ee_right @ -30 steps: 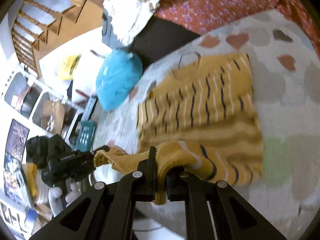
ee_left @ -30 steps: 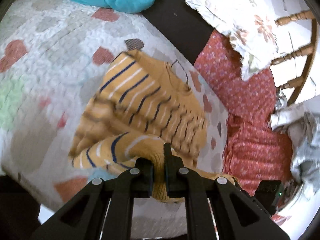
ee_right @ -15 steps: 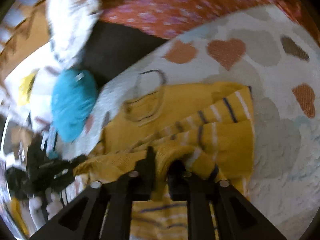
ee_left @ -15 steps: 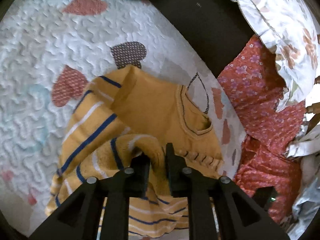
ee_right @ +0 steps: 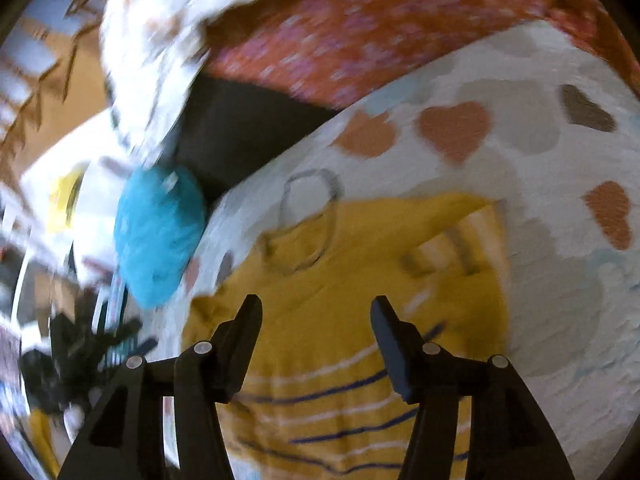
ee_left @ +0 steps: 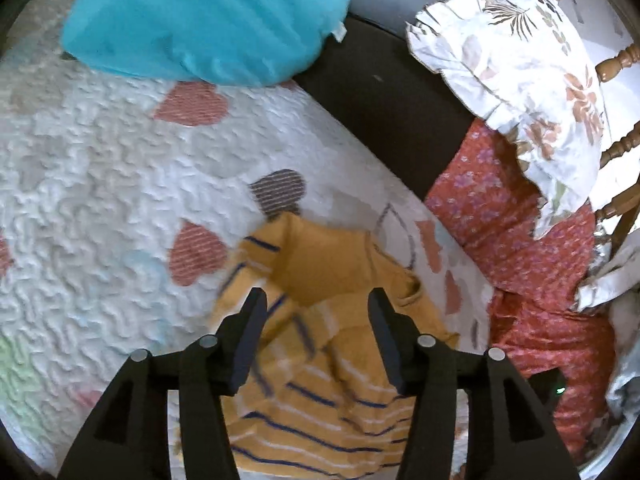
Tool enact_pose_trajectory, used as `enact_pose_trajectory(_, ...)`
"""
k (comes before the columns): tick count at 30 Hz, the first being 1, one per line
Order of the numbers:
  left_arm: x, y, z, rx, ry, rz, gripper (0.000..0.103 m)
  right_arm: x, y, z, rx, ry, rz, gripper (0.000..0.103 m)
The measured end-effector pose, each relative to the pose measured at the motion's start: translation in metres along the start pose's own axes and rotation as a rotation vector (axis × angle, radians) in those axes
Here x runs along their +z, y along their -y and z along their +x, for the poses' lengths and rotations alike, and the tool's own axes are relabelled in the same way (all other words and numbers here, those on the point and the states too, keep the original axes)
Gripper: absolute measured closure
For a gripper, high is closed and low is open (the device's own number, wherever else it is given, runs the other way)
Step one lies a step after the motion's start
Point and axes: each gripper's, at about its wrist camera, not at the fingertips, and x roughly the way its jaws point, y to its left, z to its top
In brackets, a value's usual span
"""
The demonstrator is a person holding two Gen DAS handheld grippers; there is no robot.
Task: Fold small clothes
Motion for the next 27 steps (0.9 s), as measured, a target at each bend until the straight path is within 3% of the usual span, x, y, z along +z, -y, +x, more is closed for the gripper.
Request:
enact_pose_trajectory(7,-0.059,-0.007,0.013,0.045,-0.051,0.249,0.052,-0.029,-0.076,0.066,0.157,-0.213,-0.106,0.042)
enact_pose_trajectory(10,-0.064,-0.019,0.029,0.078,-0.095,0.249,0.052,-0.032,-0.097,0.105,0.198,-0.282,-0.068,0.042)
enact_pose_trajectory(13,-0.06,-0.033,0.041,0.086,-0.157,0.218,0.054,-0.035,-0.114,0.145,0.135,-0.314,-0.064,0.042)
enact_pose_trajectory(15,-0.056,-0.041,0.043,0.083,-0.189,0.193,0.089,-0.033,-0.124,0.16,0.093,-0.304,-0.083,0.059)
enact_pose_trajectory(16,-0.053,-0.045,0.043,0.054,-0.215,0.177,0.098,-0.031,-0.131,0.165,0.07,-0.299,-0.105,0.087)
enact_pose_trajectory(17,-0.051,-0.047,0.041,0.031,-0.221,0.167,0.099,-0.027,-0.138,0.17,0.058,-0.305,-0.132,0.091)
enact_pose_trajectory(23,-0.043,-0.045,0.018,0.016,-0.194,0.201,0.099,-0.018,-0.183,0.188,-0.014,-0.292,-0.27,0.094)
enact_pose_trajectory(27,-0.047,-0.064,0.025,0.035,-0.264,0.155,0.099,-0.016,-0.211,0.223,-0.04,-0.325,-0.322,0.095)
